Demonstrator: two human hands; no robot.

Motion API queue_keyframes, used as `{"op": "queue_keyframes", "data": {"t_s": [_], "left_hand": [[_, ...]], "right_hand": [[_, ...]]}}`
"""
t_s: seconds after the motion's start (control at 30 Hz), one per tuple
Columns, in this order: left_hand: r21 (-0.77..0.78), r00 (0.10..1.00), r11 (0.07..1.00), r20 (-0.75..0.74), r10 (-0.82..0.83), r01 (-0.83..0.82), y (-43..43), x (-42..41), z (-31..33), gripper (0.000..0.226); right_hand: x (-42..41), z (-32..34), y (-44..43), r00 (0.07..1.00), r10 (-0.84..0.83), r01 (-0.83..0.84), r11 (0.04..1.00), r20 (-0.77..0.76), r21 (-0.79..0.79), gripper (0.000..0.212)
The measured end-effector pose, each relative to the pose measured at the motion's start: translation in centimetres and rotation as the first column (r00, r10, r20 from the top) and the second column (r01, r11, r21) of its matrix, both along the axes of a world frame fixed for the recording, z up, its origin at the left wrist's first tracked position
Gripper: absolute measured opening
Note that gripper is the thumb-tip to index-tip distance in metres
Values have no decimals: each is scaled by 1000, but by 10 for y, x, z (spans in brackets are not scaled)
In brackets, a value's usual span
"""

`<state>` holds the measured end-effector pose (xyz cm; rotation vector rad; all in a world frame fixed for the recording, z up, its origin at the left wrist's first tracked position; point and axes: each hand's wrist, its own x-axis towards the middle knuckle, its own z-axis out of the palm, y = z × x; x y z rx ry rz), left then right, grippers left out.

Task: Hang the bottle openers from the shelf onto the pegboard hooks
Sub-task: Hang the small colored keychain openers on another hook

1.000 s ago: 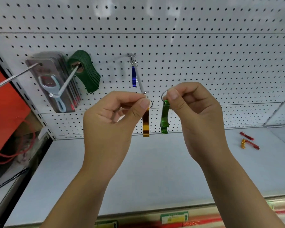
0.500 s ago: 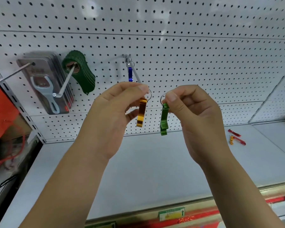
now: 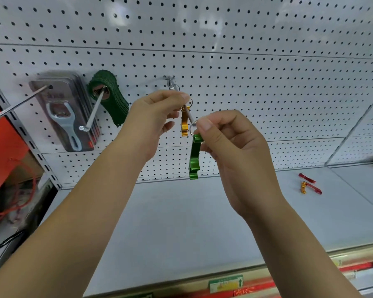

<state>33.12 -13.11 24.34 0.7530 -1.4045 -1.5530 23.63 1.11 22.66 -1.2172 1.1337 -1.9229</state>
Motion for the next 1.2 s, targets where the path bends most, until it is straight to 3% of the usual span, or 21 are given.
{"op": "queue_keyframes", "data": {"t_s": [0.3,0.53,0.73,0.87,1.03,1.2], "left_hand": [[-56,994,996,85,72,-67,-38,-11,3,5],[-211,987,972,92,129,-107,-60,-19,2,3],[-249,984,956,41,172,-157,-74,-29,2,13],[-246,982,958,78,169,-146,-81,-31,2,9],[-275,973,956,171,156,-105,-91,-27,4,20],[-433,958,894,187,216,-117,-97,-24,5,19]], "right_hand": [[-7,-1,-8,997,33,-41,993,72,112,13],[-17,0,-33,999,-30,34,980,-23,196,4],[-30,4,-71,993,-84,102,965,-84,241,10],[-39,8,-95,990,-86,112,957,-108,266,11],[-50,16,-119,985,-52,100,949,-166,299,13],[-57,22,-137,972,-57,132,936,-228,327,5]]}}
